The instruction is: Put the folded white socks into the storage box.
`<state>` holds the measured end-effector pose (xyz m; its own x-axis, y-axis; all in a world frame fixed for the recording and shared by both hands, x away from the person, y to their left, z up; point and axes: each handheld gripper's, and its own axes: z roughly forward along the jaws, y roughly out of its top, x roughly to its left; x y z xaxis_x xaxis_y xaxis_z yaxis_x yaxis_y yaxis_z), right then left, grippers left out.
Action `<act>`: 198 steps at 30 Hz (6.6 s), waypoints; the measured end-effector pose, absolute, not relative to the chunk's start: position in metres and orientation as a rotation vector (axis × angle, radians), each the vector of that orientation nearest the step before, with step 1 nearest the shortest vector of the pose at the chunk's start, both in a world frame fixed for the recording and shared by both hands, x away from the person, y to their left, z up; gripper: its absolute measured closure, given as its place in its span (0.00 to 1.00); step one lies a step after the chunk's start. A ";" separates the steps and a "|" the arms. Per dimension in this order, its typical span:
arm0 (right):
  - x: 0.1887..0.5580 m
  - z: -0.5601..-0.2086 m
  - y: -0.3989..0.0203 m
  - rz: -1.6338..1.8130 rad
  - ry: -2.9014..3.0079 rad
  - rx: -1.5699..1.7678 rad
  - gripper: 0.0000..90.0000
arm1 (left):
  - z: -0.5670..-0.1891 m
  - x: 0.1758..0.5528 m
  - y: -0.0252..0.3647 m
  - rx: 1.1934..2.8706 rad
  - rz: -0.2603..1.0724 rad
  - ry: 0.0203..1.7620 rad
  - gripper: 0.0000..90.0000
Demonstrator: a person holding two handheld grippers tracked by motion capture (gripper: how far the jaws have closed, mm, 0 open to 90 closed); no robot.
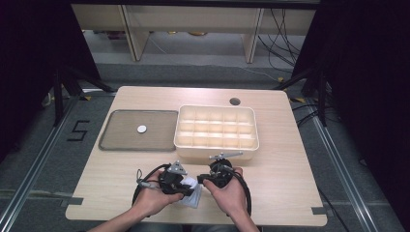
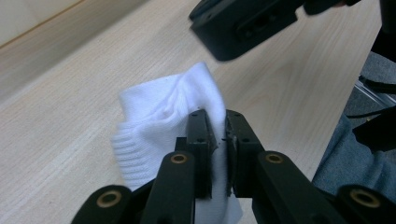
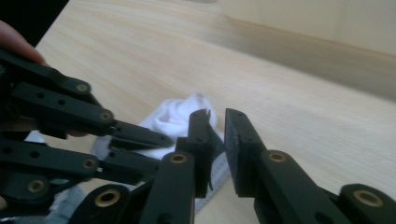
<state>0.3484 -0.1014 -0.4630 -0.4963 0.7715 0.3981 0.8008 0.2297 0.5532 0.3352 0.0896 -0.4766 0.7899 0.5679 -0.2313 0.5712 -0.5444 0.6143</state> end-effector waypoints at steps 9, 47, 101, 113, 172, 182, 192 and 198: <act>0.352 -0.472 -0.098 -1.094 -2.402 -1.554 0.83 | -0.477 0.336 0.090 2.327 -0.002 0.797 0.89; 0.352 -0.485 -0.095 -1.057 -2.486 -1.494 0.95 | -0.485 0.321 0.101 2.209 -0.153 0.842 0.84; 0.361 -0.467 -0.091 -1.118 -2.539 -1.584 0.71 | -0.457 0.333 0.114 2.148 -0.041 0.846 0.67; 0.357 -0.455 -0.115 -1.281 -2.448 -1.586 0.63 | -0.451 0.340 0.137 2.058 -0.040 0.955 0.44; 0.319 -0.468 -0.191 -1.356 -2.239 -1.814 0.56 | -0.468 0.364 0.138 2.062 -0.146 1.115 0.36; 0.317 -0.465 -0.189 -1.370 -2.294 -1.778 0.56 | -0.484 0.371 0.122 2.087 -0.238 1.170 0.33; 0.315 -0.463 -0.186 -1.371 -2.307 -1.760 0.56 | -0.499 0.372 0.109 2.118 -0.252 1.170 0.36; 0.315 -0.464 -0.188 -1.370 -2.305 -1.763 0.57 | -0.503 0.374 0.110 2.121 -0.283 1.132 0.55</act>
<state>0.3153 -0.1880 -0.4638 -0.3950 0.8170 0.4202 0.7597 0.0333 0.6494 0.3736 0.1102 -0.5026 0.5931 0.6404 -0.4881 0.7948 -0.3686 0.4821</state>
